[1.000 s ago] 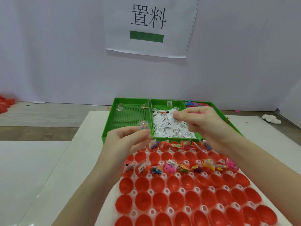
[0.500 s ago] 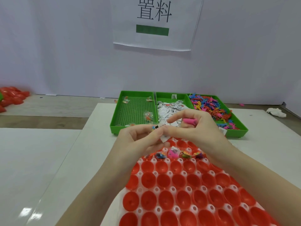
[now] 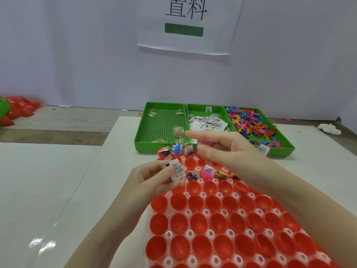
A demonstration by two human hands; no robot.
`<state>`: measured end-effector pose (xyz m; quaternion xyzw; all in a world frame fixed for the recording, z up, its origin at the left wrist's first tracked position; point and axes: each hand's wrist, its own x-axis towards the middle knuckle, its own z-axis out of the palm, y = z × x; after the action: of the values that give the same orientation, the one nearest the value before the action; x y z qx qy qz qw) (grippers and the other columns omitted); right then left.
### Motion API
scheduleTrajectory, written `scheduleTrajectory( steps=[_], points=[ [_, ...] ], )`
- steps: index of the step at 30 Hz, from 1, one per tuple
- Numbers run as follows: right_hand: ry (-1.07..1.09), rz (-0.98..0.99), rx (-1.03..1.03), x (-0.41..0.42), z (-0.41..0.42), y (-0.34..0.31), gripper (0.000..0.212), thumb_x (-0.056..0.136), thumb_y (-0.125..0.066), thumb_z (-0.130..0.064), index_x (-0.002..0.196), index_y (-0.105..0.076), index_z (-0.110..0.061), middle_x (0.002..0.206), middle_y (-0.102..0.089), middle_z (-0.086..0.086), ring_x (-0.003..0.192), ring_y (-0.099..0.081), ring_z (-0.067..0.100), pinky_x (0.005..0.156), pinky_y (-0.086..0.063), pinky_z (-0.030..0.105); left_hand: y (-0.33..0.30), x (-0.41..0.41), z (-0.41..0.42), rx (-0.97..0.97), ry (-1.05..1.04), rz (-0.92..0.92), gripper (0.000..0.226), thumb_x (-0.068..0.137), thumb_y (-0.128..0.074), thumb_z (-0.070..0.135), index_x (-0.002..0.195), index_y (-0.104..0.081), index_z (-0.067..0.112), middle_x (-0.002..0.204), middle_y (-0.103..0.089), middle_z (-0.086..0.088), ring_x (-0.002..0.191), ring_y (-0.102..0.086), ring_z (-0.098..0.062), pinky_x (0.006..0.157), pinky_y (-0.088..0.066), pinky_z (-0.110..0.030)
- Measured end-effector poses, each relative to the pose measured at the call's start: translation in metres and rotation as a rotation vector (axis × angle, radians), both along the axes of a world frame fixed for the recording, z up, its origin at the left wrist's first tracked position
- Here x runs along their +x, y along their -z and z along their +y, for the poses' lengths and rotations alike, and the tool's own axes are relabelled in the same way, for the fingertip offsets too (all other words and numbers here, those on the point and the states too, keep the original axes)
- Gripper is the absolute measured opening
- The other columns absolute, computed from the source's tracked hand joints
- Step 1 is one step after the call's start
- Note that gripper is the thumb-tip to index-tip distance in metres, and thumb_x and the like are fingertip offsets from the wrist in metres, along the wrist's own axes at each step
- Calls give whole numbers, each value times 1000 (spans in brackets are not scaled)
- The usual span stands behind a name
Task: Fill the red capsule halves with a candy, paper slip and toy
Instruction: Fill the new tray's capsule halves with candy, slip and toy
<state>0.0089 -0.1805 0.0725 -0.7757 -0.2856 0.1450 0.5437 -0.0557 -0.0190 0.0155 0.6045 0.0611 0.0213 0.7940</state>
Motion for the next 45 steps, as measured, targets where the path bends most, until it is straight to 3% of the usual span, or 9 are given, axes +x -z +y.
scheduleTrajectory(
  steps=[4,7,11,18,21,26,31,37,45],
  points=[
    [71,7,182,-7,4,3,37,67,-72,8,95,-69,-15,73,-73,2,69,-69,12,66,-54,16,1,-3,-2,26,17,11,24,70,-64,24,85,-74,9,92,-70,-19,77,-71,-22,64,-54,-18],
    [63,41,208,-12,6,6,19,74,-68,4,86,-70,-11,73,-73,4,65,-68,9,60,-53,15,0,-4,-5,38,35,-7,23,69,-65,27,85,-75,15,84,-73,-11,75,-71,-19,64,-54,-17],
    [75,64,147,-13,10,7,15,83,-59,5,89,-61,-8,81,-72,11,54,-64,8,58,-53,16,1,-4,-6,48,31,-6,21,63,-66,32,78,-77,22,70,-70,0,66,-70,-14,61,-53,-16],
    [82,-134,15,-14,13,6,16,69,-75,-2,65,-69,-17,78,-71,10,77,-68,26,72,-55,38,1,-5,-3,79,89,-47,29,61,-69,37,84,-76,21,69,-67,2,67,-69,-12,63,-52,-15],
    [78,-86,2,-11,14,6,18,71,-74,-1,63,-68,-17,78,-72,11,85,-67,28,74,-53,36,0,-6,3,74,160,-73,19,70,-74,34,85,-76,21,74,-70,2,76,-70,-13,68,-52,-15],
    [90,-11,12,-9,15,6,17,69,-75,0,64,-70,-15,74,-71,16,90,-67,31,76,-54,35,-1,-8,11,22,311,-47,26,77,-59,26,96,-74,16,94,-70,-7,92,-69,-16,77,-51,-15],
    [120,51,90,-8,13,6,17,65,-75,5,62,-71,-11,73,-72,14,75,-70,24,65,-57,26,-1,-7,9,-35,311,-67,21,84,-60,22,101,-73,22,101,-72,-7,98,-67,-14,77,-50,-12],
    [118,191,233,-6,22,7,16,71,-69,6,66,-65,-9,53,-65,-1,47,-60,5,50,-50,14,0,-4,9,-93,75,-69,30,66,-63,22,92,-75,15,93,-73,-10,85,-70,-14,64,-53,-15],
    [218,30,230,-2,45,15,12,70,-75,0,70,-67,-8,60,-65,1,52,-59,9,58,-53,22,-3,-4,16,-42,30,-93,30,63,-64,35,84,-77,17,92,-73,-9,87,-70,-15,68,-53,-15]
  ],
)
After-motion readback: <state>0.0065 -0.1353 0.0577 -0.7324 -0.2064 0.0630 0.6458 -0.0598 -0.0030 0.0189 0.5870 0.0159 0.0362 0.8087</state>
